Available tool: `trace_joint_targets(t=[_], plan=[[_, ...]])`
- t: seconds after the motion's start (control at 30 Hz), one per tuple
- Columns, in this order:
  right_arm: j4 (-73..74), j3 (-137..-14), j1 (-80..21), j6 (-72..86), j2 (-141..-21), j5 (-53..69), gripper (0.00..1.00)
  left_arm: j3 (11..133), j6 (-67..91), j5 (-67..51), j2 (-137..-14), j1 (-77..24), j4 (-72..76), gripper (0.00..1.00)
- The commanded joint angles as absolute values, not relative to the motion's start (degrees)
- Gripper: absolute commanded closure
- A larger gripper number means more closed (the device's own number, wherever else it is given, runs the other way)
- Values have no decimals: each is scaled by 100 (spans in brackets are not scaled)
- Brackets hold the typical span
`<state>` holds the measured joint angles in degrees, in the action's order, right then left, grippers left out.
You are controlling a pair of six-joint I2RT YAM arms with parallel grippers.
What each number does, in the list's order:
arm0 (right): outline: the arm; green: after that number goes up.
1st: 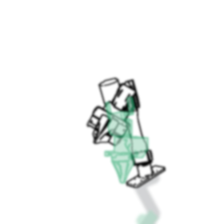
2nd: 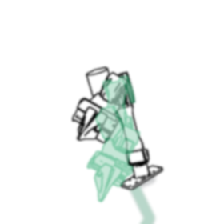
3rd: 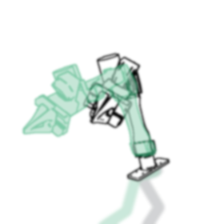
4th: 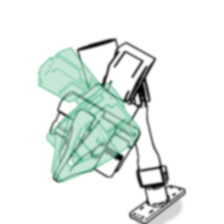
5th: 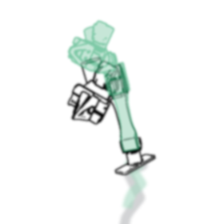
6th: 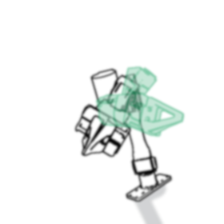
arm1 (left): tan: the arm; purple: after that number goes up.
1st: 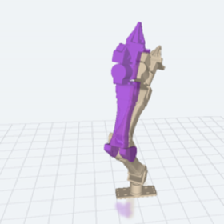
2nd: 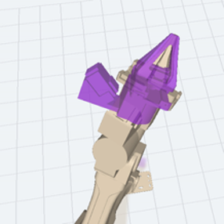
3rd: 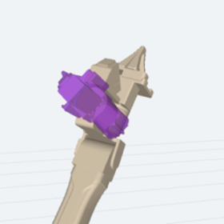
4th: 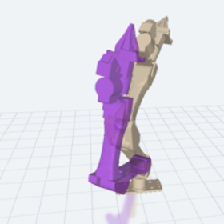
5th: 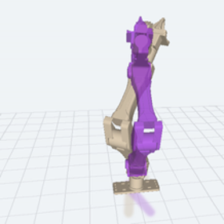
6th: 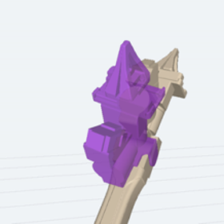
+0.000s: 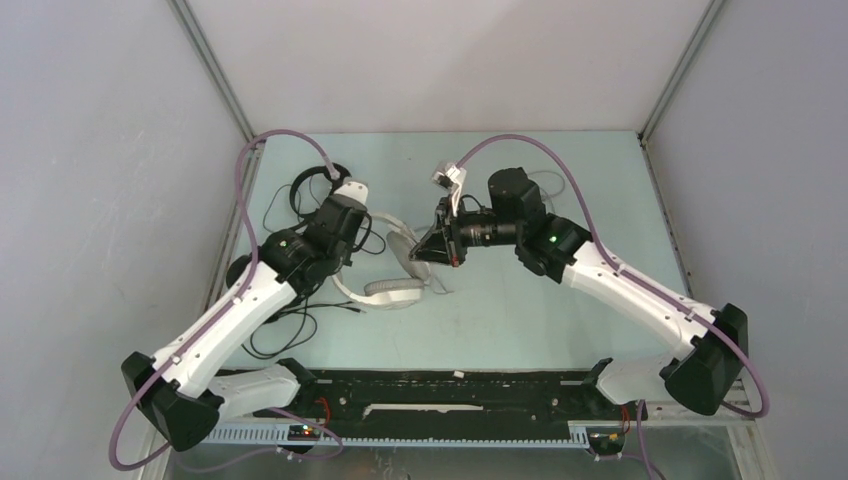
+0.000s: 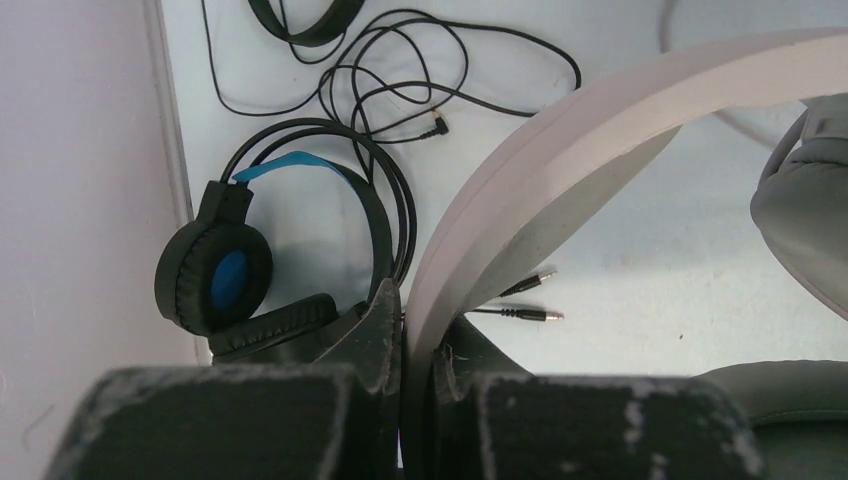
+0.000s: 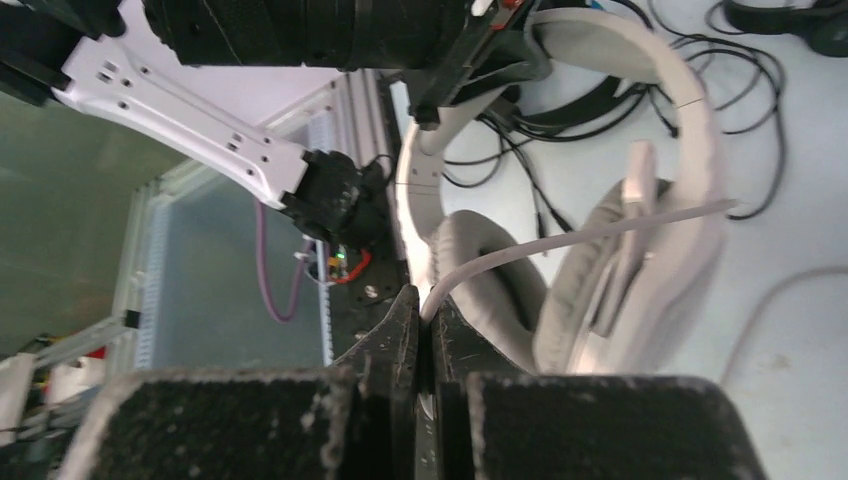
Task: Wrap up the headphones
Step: Wrap the headphones cable around the headphones.
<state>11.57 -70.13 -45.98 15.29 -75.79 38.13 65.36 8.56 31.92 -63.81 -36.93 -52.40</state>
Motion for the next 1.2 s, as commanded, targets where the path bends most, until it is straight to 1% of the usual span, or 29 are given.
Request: trace_joint_targets(t=[0.0,0.13,0.37,0.57,0.7,0.93,1.1,1.17], plan=[[-36,-7086,-4783,2458,-7706,4314,94,6466,1465,3648,-6099,-3506,-4719,100],[-389,-7084,-4849,2719,-7926,4185,88,6417,1746,3514,-5837,-3375,-4483,100],[-597,-7084,-4969,2692,-8188,3885,79,6345,2272,3647,-5449,-3130,-4175,100],[-1045,-7084,-5145,2873,-8378,3964,78,6287,2540,3711,-5298,-3061,-3992,100],[-1201,-7084,-5332,2754,-8469,3813,78,6259,2765,3665,-5222,-3009,-3870,100],[-765,-7017,-5579,1965,-8324,2983,79,6423,3066,3604,-5208,-2873,-3924,100],[-1173,-6496,-5811,1182,-8081,2298,79,6807,3082,3501,-5349,-2822,-4028,100],[-1442,-6251,-5911,945,-7960,2057,77,6951,3090,3484,-5377,-2806,-4047,100]])
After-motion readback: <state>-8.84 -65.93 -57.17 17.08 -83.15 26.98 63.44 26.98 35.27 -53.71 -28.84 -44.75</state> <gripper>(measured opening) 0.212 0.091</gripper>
